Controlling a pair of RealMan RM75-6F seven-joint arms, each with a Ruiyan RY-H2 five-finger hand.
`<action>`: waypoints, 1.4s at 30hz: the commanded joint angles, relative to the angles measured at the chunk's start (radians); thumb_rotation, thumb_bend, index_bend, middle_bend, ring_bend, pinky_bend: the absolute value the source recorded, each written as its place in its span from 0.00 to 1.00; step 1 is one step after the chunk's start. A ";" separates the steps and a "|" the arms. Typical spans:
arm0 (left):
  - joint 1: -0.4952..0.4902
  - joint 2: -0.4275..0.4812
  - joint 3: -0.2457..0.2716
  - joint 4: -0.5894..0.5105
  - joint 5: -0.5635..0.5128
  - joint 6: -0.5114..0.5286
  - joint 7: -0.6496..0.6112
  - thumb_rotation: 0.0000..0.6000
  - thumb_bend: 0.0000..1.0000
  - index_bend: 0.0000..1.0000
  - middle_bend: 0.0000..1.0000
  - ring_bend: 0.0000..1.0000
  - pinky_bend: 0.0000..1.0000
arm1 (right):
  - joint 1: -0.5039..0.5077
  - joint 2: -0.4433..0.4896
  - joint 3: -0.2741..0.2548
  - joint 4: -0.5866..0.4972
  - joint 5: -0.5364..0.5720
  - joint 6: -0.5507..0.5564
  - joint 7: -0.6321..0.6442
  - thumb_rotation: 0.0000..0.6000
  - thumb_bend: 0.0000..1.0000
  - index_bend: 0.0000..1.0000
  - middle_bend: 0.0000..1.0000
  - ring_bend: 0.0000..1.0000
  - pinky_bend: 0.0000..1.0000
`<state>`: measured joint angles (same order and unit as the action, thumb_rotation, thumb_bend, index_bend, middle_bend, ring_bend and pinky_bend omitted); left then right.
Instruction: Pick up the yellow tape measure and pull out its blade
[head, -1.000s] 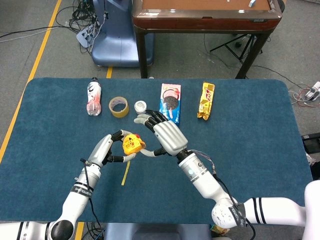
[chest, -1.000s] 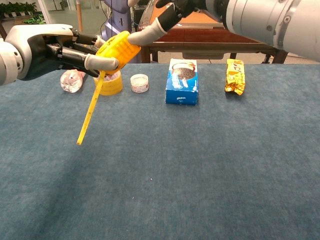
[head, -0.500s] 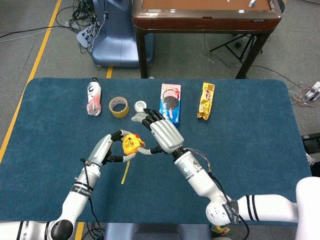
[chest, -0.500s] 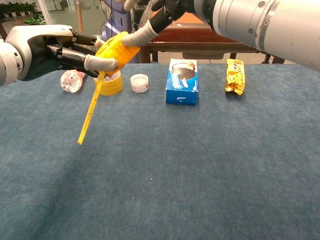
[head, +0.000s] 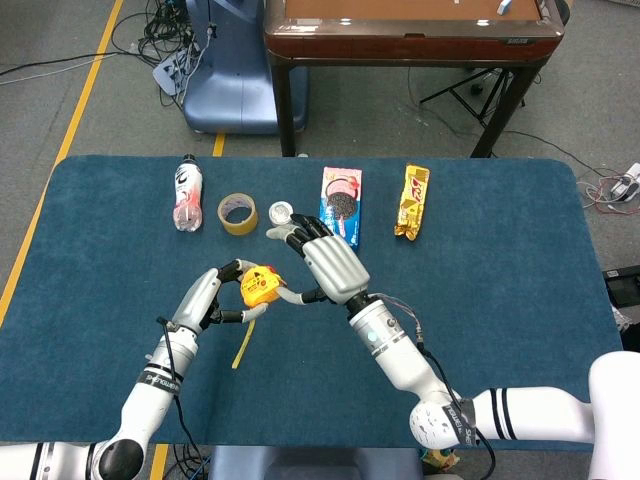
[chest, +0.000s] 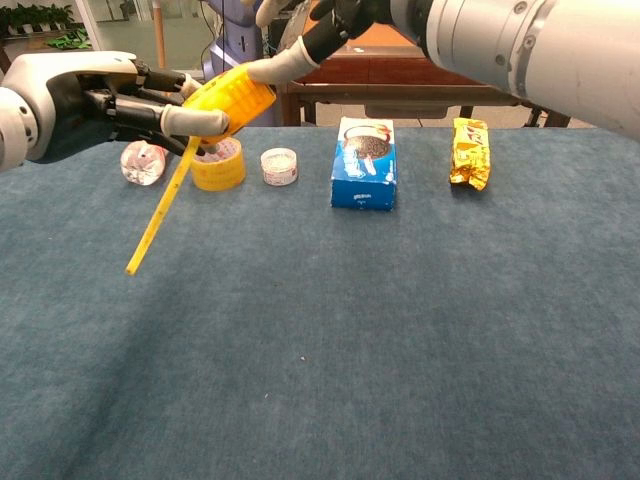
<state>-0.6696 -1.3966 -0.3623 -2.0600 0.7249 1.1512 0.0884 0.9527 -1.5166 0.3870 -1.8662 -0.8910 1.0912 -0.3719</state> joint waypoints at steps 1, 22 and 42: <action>-0.002 0.000 -0.002 0.001 0.000 -0.003 -0.006 1.00 0.20 0.48 0.49 0.33 0.19 | 0.002 -0.001 -0.002 0.001 0.002 0.001 0.000 1.00 0.33 0.20 0.22 0.08 0.08; -0.007 0.015 -0.008 -0.004 -0.010 -0.018 -0.045 1.00 0.20 0.48 0.49 0.33 0.20 | 0.012 -0.003 -0.016 -0.004 0.005 -0.001 0.014 1.00 0.33 0.20 0.22 0.08 0.08; 0.004 0.037 -0.008 -0.001 -0.011 -0.024 -0.081 1.00 0.20 0.47 0.49 0.33 0.21 | 0.011 0.009 -0.022 -0.007 0.025 0.018 0.000 1.00 0.33 0.20 0.22 0.08 0.08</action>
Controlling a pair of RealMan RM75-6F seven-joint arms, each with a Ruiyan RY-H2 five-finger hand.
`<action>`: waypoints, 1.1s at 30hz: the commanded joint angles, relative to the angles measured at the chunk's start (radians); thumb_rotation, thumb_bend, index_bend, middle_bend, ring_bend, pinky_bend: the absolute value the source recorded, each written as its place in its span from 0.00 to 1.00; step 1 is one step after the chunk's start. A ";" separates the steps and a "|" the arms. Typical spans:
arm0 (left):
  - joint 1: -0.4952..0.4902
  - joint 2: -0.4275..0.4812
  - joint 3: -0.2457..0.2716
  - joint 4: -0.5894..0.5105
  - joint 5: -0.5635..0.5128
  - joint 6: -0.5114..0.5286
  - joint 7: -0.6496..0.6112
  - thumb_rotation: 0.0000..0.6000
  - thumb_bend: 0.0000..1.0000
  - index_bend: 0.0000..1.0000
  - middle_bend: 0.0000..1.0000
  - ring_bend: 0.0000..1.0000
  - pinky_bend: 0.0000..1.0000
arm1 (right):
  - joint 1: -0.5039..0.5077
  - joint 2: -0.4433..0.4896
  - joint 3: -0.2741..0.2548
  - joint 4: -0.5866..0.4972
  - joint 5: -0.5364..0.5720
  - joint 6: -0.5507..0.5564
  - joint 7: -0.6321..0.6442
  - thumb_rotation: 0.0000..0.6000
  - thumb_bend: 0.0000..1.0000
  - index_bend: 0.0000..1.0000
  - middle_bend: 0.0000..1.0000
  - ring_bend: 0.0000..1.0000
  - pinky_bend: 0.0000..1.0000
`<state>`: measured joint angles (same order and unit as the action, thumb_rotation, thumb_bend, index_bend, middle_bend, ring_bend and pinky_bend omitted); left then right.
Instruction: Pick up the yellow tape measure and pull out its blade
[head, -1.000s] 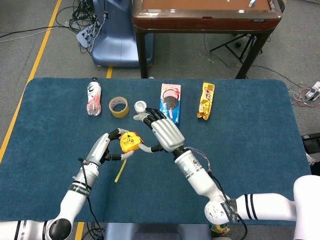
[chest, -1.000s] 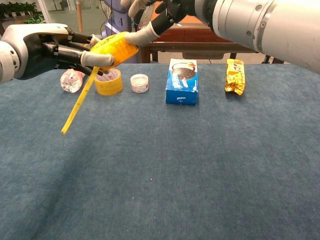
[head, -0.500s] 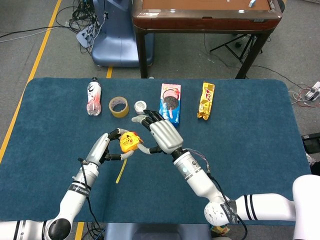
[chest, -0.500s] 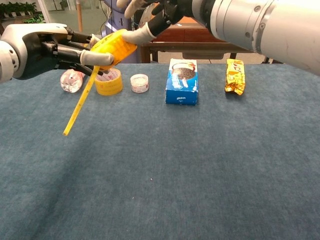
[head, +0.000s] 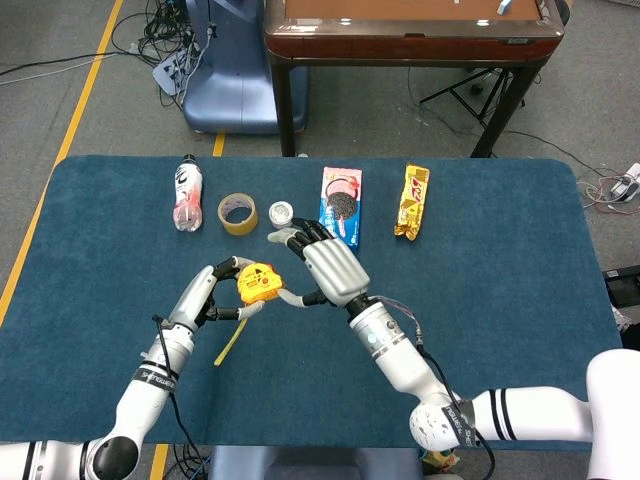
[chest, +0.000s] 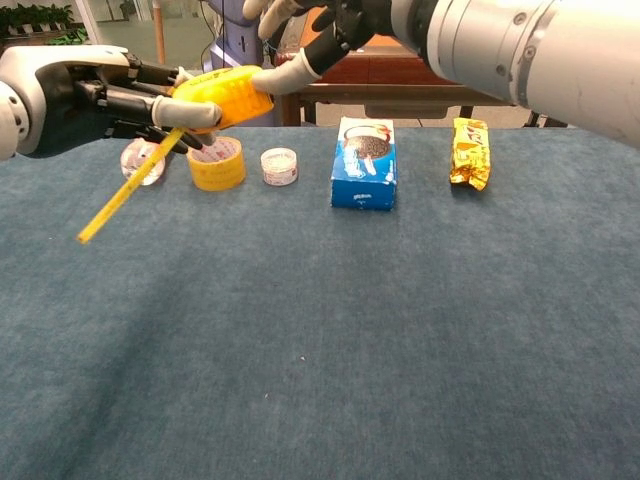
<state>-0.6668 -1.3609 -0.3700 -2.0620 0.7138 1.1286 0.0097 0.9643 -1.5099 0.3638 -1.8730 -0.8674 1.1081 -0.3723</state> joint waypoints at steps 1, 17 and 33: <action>0.002 0.002 0.000 0.002 -0.001 -0.002 -0.006 1.00 0.20 0.47 0.49 0.33 0.21 | -0.001 0.003 0.001 0.000 0.002 0.002 0.000 1.00 0.33 0.20 0.22 0.08 0.08; 0.009 0.015 -0.007 0.010 -0.002 -0.011 -0.038 1.00 0.20 0.47 0.49 0.33 0.21 | -0.003 0.018 0.001 0.013 0.023 0.014 -0.015 1.00 0.33 0.27 0.26 0.11 0.08; 0.009 0.034 -0.022 0.013 -0.008 -0.025 -0.067 1.00 0.20 0.47 0.49 0.33 0.22 | 0.019 0.025 0.014 0.007 0.094 0.001 -0.045 1.00 0.39 0.48 0.35 0.17 0.08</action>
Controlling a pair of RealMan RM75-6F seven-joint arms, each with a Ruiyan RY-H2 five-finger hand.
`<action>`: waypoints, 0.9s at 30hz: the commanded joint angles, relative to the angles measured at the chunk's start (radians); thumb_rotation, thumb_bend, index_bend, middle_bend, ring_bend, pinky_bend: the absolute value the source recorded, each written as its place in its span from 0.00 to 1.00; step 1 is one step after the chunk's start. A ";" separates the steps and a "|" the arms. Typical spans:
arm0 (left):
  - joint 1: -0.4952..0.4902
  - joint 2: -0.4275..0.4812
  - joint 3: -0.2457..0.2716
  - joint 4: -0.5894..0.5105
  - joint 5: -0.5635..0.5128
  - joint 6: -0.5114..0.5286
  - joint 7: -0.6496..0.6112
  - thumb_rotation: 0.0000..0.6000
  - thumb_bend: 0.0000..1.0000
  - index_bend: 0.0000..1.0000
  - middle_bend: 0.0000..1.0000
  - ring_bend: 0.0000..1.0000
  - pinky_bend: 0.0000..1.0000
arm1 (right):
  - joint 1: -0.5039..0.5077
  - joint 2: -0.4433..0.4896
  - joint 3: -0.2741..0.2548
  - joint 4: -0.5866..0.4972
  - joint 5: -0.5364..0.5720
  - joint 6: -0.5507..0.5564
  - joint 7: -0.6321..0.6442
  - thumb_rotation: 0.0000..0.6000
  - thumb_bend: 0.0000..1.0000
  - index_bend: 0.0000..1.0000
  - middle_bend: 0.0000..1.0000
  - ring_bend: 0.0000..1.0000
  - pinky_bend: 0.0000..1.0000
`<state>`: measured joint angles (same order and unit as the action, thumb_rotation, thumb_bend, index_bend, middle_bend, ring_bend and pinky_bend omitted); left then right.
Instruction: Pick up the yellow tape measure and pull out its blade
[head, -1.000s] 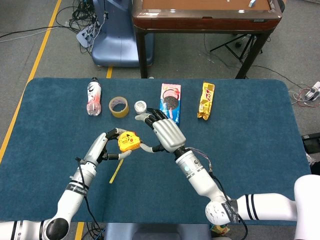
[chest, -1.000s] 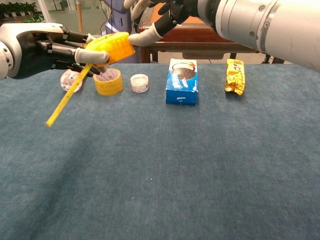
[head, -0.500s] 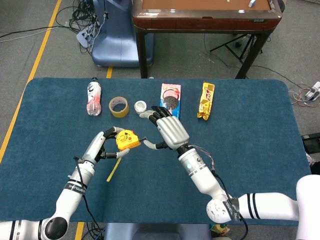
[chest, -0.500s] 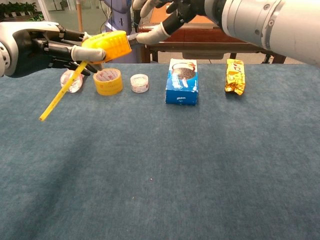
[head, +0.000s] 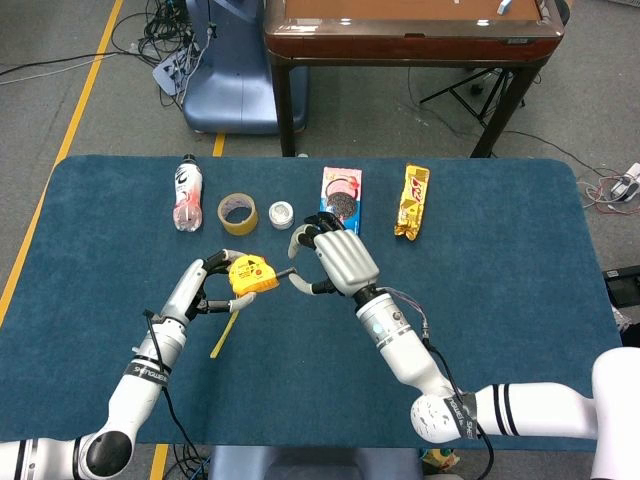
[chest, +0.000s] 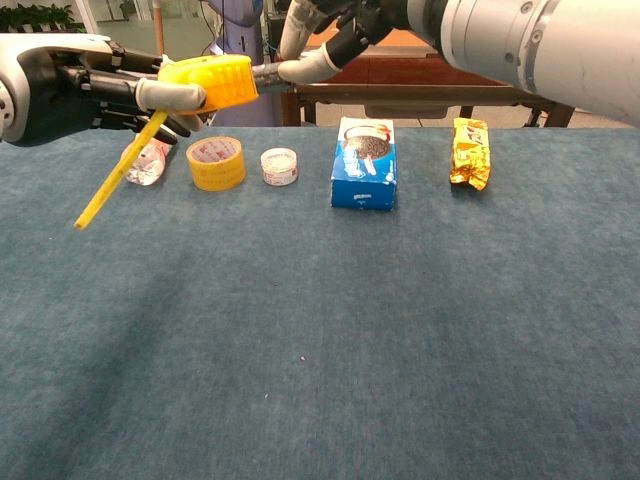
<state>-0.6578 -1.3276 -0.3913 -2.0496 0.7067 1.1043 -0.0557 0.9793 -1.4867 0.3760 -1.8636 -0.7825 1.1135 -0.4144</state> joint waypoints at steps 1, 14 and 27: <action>0.000 0.001 -0.001 0.001 -0.001 -0.001 -0.003 1.00 0.20 0.47 0.49 0.33 0.21 | 0.006 0.003 0.002 -0.003 0.015 -0.007 -0.004 1.00 0.40 0.48 0.35 0.17 0.08; -0.004 0.003 -0.004 0.009 -0.004 -0.005 -0.012 1.00 0.20 0.47 0.49 0.33 0.22 | 0.024 0.012 0.007 -0.012 0.052 -0.022 -0.003 1.00 0.58 0.52 0.42 0.21 0.08; -0.006 0.024 0.007 0.053 -0.026 -0.036 -0.010 1.00 0.20 0.46 0.49 0.33 0.23 | 0.003 0.045 -0.007 -0.011 0.033 -0.047 0.053 1.00 0.75 0.55 0.47 0.26 0.08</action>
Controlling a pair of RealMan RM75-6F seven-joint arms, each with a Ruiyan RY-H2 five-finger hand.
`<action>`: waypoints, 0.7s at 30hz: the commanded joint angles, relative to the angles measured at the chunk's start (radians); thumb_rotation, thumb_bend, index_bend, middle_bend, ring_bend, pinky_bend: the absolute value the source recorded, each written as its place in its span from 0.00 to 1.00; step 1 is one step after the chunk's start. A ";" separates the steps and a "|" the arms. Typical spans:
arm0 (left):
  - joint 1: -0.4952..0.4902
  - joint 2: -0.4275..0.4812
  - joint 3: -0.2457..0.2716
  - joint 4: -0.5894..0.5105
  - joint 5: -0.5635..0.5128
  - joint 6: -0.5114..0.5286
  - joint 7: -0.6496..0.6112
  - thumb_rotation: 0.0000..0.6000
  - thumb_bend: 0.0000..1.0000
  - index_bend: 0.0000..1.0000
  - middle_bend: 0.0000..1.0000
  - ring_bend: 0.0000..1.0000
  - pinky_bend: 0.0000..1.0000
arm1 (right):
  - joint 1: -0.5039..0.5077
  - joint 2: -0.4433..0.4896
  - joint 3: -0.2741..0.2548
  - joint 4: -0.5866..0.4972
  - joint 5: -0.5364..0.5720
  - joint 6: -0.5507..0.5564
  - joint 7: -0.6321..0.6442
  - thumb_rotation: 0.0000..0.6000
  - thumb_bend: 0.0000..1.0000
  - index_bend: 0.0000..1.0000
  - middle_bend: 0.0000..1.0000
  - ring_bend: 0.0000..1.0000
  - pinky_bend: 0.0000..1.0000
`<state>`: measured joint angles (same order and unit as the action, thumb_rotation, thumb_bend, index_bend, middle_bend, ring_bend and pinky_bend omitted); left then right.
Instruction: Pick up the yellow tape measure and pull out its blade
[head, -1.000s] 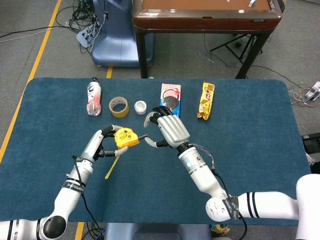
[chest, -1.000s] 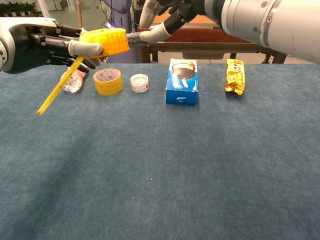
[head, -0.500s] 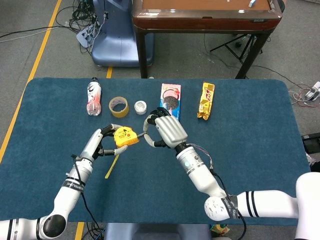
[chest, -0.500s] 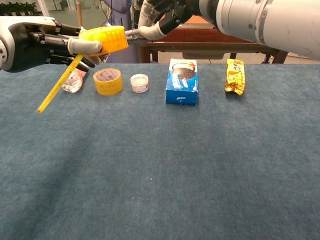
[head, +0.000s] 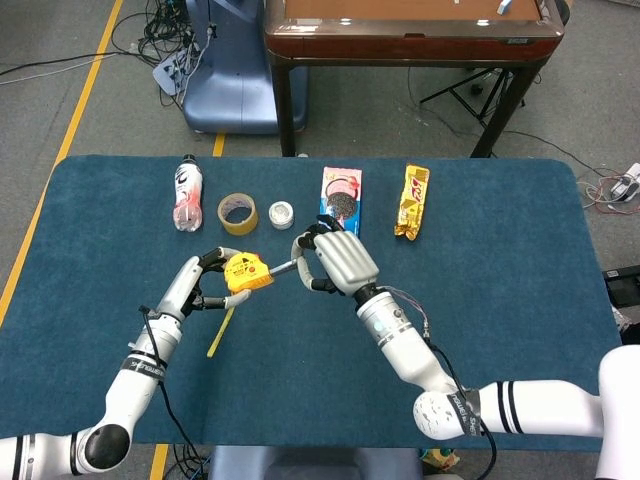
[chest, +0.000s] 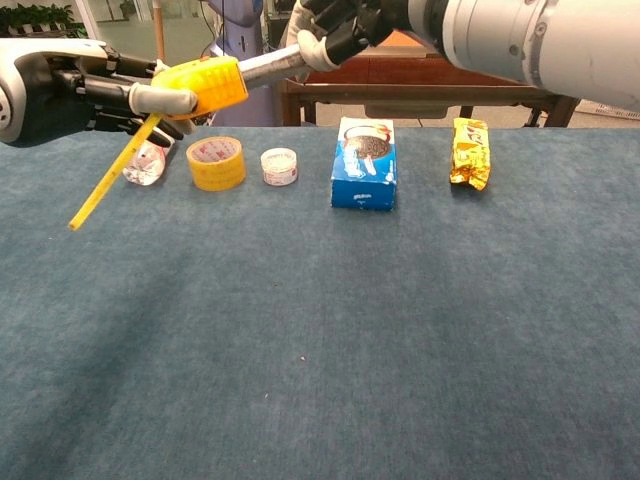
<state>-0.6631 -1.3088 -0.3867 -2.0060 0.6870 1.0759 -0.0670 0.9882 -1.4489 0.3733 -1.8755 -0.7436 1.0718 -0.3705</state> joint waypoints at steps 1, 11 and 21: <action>-0.001 0.008 0.003 0.014 -0.009 -0.012 0.000 1.00 0.20 0.46 0.49 0.33 0.23 | -0.009 0.011 -0.007 0.000 -0.010 -0.008 0.014 1.00 0.75 0.56 0.48 0.27 0.08; -0.007 0.058 0.022 0.077 -0.021 -0.100 -0.006 1.00 0.20 0.46 0.49 0.33 0.23 | -0.066 0.092 -0.033 -0.018 -0.088 -0.027 0.086 1.00 0.77 0.57 0.49 0.29 0.08; 0.009 0.082 0.057 0.156 0.032 -0.195 -0.062 1.00 0.20 0.46 0.49 0.33 0.24 | -0.177 0.215 -0.069 -0.064 -0.223 0.000 0.194 1.00 0.77 0.58 0.50 0.30 0.08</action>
<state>-0.6576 -1.2302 -0.3356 -1.8587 0.7122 0.8899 -0.1215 0.8300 -1.2514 0.3132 -1.9312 -0.9475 1.0636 -0.1914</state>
